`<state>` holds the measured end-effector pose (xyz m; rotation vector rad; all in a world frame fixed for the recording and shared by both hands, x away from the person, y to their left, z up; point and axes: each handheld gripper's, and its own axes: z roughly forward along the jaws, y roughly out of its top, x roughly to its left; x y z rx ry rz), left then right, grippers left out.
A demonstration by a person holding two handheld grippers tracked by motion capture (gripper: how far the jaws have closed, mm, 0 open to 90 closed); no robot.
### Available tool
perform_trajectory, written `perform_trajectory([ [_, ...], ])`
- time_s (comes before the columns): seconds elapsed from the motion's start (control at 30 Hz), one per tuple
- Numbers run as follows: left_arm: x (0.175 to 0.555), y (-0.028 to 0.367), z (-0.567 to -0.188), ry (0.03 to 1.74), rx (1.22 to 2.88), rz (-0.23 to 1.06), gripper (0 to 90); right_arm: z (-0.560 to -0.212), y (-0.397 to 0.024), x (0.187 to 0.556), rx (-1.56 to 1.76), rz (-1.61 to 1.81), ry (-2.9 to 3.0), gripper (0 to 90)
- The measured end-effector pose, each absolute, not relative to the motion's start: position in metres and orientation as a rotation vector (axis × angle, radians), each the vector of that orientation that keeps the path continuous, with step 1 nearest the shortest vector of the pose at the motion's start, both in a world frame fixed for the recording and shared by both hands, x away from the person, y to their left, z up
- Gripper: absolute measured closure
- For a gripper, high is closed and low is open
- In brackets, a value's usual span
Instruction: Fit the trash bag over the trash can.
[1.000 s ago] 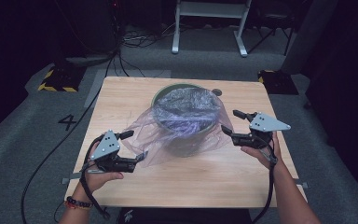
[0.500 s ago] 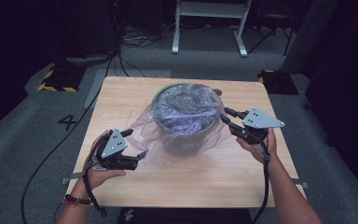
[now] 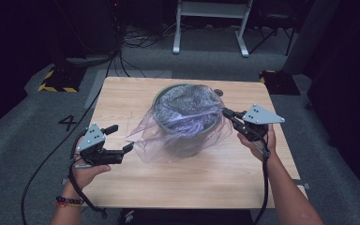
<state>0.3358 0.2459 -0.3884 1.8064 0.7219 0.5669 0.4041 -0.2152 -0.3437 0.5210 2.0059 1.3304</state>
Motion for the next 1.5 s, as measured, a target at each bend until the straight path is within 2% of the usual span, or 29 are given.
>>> perform_trajectory([
  [0.23,0.324,0.230,-0.362,0.611,1.831,0.607,15.7,-0.340,-0.212,0.405,0.514,1.322,2.003,90.0],
  [0.3,0.318,0.226,-0.357,0.587,1.804,0.690,17.5,-0.339,-0.211,0.404,0.511,1.324,2.001,90.0],
  [0.37,0.317,0.223,-0.356,0.575,1.815,0.710,19.8,-0.337,-0.211,0.405,0.510,1.321,2.002,90.0],
  [0.47,0.317,0.226,-0.360,0.602,1.837,0.684,18.8,-0.335,-0.212,0.404,0.517,1.329,1.996,90.0],
  [0.63,0.327,0.242,-0.372,0.701,1.768,0.647,18.4,-0.337,-0.211,0.405,0.520,1.313,2.009,90.0],
  [0.77,0.339,0.257,-0.379,0.762,1.700,0.565,18.4,-0.340,-0.213,0.406,0.548,1.300,2.009,90.0],
  [0.87,0.336,0.260,-0.363,0.741,1.624,0.518,20.2,-0.341,-0.215,0.409,0.554,1.296,2.012,90.0],
  [0.93,0.332,0.255,-0.345,0.690,1.622,0.552,20.2,-0.341,-0.215,0.410,0.554,1.294,2.015,90.0],
  [1.0,0.330,0.241,-0.340,0.655,1.684,0.694,22.1,-0.340,-0.214,0.412,0.553,1.298,2.017,90.0],
  [1.13,0.351,0.212,-0.353,0.664,1.894,0.620,18.9,-0.339,-0.210,0.413,0.549,1.313,2.017,89.9],
  [1.37,0.375,0.182,-0.342,0.627,1.942,0.626,18.8,-0.338,-0.206,0.416,0.540,1.320,2.026,89.5],
  [1.47,0.389,0.175,-0.340,0.623,1.983,0.632,26.0,-0.337,-0.205,0.419,0.540,1.326,2.029,89.5],
  [1.5,0.392,0.174,-0.339,0.609,1.995,0.626,32.2,-0.336,-0.205,0.421,0.543,1.329,2.030,89.5],
])
